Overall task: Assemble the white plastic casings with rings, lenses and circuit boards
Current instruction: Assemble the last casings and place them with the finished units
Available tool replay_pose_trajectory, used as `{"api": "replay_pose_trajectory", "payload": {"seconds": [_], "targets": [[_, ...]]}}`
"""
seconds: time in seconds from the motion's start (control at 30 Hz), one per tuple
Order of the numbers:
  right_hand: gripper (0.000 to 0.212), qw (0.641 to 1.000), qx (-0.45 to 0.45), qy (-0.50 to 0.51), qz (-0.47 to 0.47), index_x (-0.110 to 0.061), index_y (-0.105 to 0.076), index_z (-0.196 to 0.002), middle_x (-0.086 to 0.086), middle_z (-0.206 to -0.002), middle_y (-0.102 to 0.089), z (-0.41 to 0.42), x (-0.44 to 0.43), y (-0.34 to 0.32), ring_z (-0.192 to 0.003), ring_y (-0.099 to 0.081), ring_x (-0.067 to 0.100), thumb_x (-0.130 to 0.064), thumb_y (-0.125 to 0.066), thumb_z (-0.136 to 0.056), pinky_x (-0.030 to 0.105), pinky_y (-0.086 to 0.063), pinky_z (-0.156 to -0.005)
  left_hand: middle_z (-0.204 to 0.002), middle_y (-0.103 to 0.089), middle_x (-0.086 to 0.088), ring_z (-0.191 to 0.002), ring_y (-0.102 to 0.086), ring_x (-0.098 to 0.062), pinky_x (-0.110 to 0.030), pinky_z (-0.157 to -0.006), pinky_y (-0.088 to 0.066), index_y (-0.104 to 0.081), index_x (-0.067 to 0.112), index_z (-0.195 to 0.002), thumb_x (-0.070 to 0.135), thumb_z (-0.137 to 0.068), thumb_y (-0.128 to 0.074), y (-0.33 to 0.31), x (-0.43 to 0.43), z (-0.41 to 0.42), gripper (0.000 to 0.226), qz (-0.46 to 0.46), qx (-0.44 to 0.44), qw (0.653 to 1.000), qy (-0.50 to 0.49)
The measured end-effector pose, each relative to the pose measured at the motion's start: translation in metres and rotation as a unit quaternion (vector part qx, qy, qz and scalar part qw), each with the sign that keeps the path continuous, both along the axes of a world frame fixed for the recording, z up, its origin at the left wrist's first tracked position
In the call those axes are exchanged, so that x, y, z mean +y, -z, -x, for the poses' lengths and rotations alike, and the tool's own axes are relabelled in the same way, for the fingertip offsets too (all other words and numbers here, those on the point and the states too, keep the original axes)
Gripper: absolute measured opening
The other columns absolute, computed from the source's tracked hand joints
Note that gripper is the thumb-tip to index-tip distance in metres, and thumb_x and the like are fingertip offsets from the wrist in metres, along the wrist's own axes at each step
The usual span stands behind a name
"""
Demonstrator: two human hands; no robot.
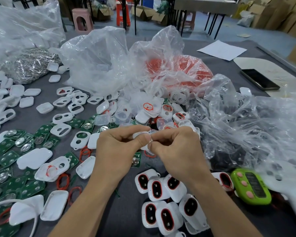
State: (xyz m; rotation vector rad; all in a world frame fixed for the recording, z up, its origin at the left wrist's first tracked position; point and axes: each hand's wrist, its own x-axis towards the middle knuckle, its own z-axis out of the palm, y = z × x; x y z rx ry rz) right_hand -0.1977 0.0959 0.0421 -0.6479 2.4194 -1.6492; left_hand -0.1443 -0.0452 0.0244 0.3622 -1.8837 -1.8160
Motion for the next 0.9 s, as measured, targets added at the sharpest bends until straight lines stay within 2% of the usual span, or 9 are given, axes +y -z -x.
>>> {"api": "replay_pose_trajectory", "payload": {"seconds": [0.07,0.13,0.2,0.27,0.4,0.5,0.67,0.77,0.9], "targets": [[0.026,1.0,0.015,0.003,-0.002,-0.039,-0.079,-0.086,-0.007,-0.067,-0.075,-0.001,-0.001,0.001,-0.067,-0.072,0.024,-0.014,-0.076,-0.079,0.045,-0.058,-0.064,-0.077,-0.076,-0.017,-0.072,-0.069,-0.042,-0.061,-0.079,-0.059,-0.084,0.028,-0.084,0.014,-0.073,-0.088,0.0,-0.001,-0.001,0.019,0.001,0.003,1.0,-0.004],[0.025,0.999,0.032,0.009,-0.007,-0.039,-0.077,-0.087,-0.001,-0.067,-0.074,-0.001,-0.001,0.004,-0.067,-0.07,0.027,-0.015,-0.077,-0.079,0.044,-0.057,-0.062,-0.076,-0.079,-0.004,-0.072,-0.074,-0.024,-0.051,-0.079,-0.063,-0.084,0.03,-0.083,0.005,-0.075,-0.087,0.002,0.0,-0.001,0.027,0.012,-0.003,1.0,-0.015],[0.018,0.999,0.044,0.017,-0.013,-0.031,-0.077,-0.087,0.004,-0.067,-0.072,-0.001,-0.002,0.008,-0.066,-0.068,0.029,-0.015,-0.077,-0.08,0.043,-0.054,-0.06,-0.075,-0.079,0.005,-0.072,-0.074,-0.015,-0.042,-0.077,-0.064,-0.082,0.036,-0.082,0.005,-0.077,-0.086,0.004,0.0,-0.001,0.032,0.043,-0.013,0.999,-0.031],[0.008,0.999,0.03,0.015,-0.004,-0.025,-0.077,-0.085,0.006,-0.066,-0.072,-0.001,-0.004,0.009,-0.066,-0.066,0.03,-0.018,-0.076,-0.082,0.044,-0.054,-0.059,-0.074,-0.078,0.006,-0.07,-0.074,-0.014,-0.038,-0.073,-0.064,-0.082,0.038,-0.082,0.009,-0.078,-0.086,0.005,-0.002,0.0,0.03,0.045,-0.019,0.998,-0.048],[0.009,0.999,-0.017,-0.046,0.005,-0.031,-0.078,-0.086,0.003,-0.068,-0.073,0.0,-0.005,0.006,-0.067,-0.069,0.031,-0.026,-0.071,-0.086,0.048,-0.059,-0.064,-0.081,-0.08,-0.005,-0.073,-0.076,-0.02,-0.036,-0.073,-0.06,-0.084,0.025,-0.088,0.016,-0.073,-0.087,0.005,-0.006,0.002,0.017,-0.064,-0.023,0.996,-0.054],[0.016,0.994,-0.082,-0.026,0.072,-0.023,-0.08,-0.084,0.008,-0.069,-0.075,0.003,-0.004,0.004,-0.065,-0.072,0.034,-0.01,-0.072,-0.087,0.042,-0.064,-0.066,-0.08,-0.079,-0.006,-0.07,-0.074,-0.014,-0.026,-0.064,-0.058,-0.083,0.024,-0.097,0.025,-0.074,-0.083,0.002,-0.008,0.001,0.023,-0.112,-0.035,0.993,-0.001],[0.013,0.959,-0.214,0.004,0.188,-0.006,-0.077,-0.081,0.018,-0.064,-0.072,0.01,-0.001,0.001,-0.053,-0.068,0.023,0.006,-0.075,-0.085,0.027,-0.058,-0.054,-0.06,-0.072,-0.006,-0.046,-0.062,-0.016,-0.019,-0.046,-0.044,-0.077,0.023,-0.067,0.035,-0.084,-0.079,0.0,-0.009,-0.002,0.021,0.072,-0.093,0.991,0.067],[0.003,0.935,-0.282,-0.009,0.215,0.004,-0.075,-0.085,0.018,-0.064,-0.07,0.01,-0.002,0.003,-0.052,-0.065,0.022,0.004,-0.072,-0.086,0.025,-0.055,-0.051,-0.046,-0.06,-0.002,-0.037,-0.045,-0.01,-0.018,-0.042,-0.036,-0.067,0.029,-0.054,0.034,-0.087,-0.074,-0.003,-0.009,-0.003,0.034,0.109,-0.067,0.989,0.07],[0.013,0.918,-0.327,-0.019,0.223,0.0,-0.076,-0.078,0.019,-0.072,-0.073,0.012,-0.004,0.003,-0.056,-0.069,0.024,0.005,-0.069,-0.088,0.027,-0.058,-0.053,-0.043,-0.054,0.005,-0.038,-0.04,-0.002,-0.014,-0.043,-0.032,-0.065,0.029,-0.055,0.022,-0.089,-0.078,-0.004,-0.007,-0.005,0.037,0.122,-0.04,0.991,0.05]]}}
